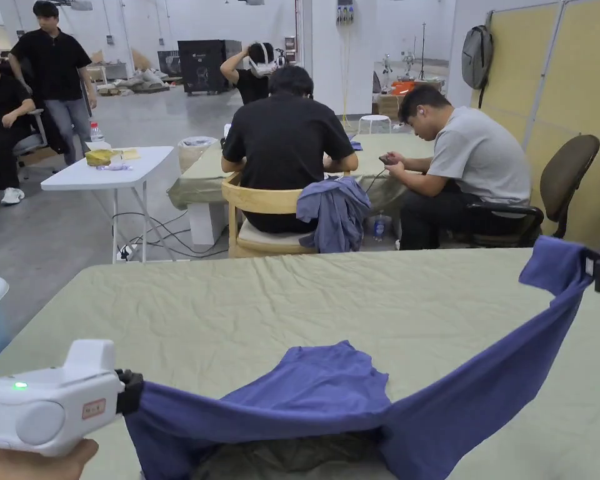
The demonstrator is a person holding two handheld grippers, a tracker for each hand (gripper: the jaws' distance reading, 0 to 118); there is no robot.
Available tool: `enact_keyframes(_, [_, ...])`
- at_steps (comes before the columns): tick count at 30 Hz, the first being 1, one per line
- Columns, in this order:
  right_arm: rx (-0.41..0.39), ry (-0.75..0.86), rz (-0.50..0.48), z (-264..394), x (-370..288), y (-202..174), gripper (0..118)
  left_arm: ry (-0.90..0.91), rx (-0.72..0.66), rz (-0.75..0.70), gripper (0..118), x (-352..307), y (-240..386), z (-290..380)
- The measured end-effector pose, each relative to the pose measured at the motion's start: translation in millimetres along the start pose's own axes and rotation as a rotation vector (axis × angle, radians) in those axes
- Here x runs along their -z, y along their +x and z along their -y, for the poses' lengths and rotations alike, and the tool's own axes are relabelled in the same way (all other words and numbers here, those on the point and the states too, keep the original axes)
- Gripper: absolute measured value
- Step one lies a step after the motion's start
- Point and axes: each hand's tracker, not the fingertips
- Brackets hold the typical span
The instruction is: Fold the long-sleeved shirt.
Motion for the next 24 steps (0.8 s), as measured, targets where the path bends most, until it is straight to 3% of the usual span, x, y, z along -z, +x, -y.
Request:
enact_keyframes(9, [0.074,-0.308,-0.013,154.5,33.0,-22.5,0,-0.303,-0.046,-0.007,2,61.3,-4.3,120.1])
enact_keyframes(13, [0.045,-0.454,-0.029,205.5,59.0,-31.4,0,-0.38,-0.06,-0.022,2,84.5,-10.6,142.2])
enact_keyframes(15, [0.081,-0.517,-0.039,227.5,71.4,-33.7,0,-0.401,-0.072,-0.029,2,90.2,-8.8,150.0])
enact_keyframes(18, [0.074,-0.541,-0.036,245.2,83.6,-33.8,0,-0.418,-0.083,-0.027,2,90.1,-5.7,155.2])
enact_keyframes(19, [0.072,-0.552,-0.038,247.3,85.6,-34.8,0,-0.419,-0.084,-0.029,4,89.7,-5.6,155.7])
enact_keyframes(20, [0.075,-0.562,-0.043,248.3,86.7,-31.6,2,-0.422,-0.089,-0.031,13,90.2,-6.3,155.6])
enact_keyframes(22, [0.093,-0.574,-0.043,248.7,89.9,-31.1,14,-0.432,-0.125,-0.055,34,92.1,-9.2,156.9])
enact_keyframes(24, [0.131,-0.594,-0.03,243.3,86.4,-29.7,51,-0.415,-0.195,-0.062,43,86.4,-12.3,156.6])
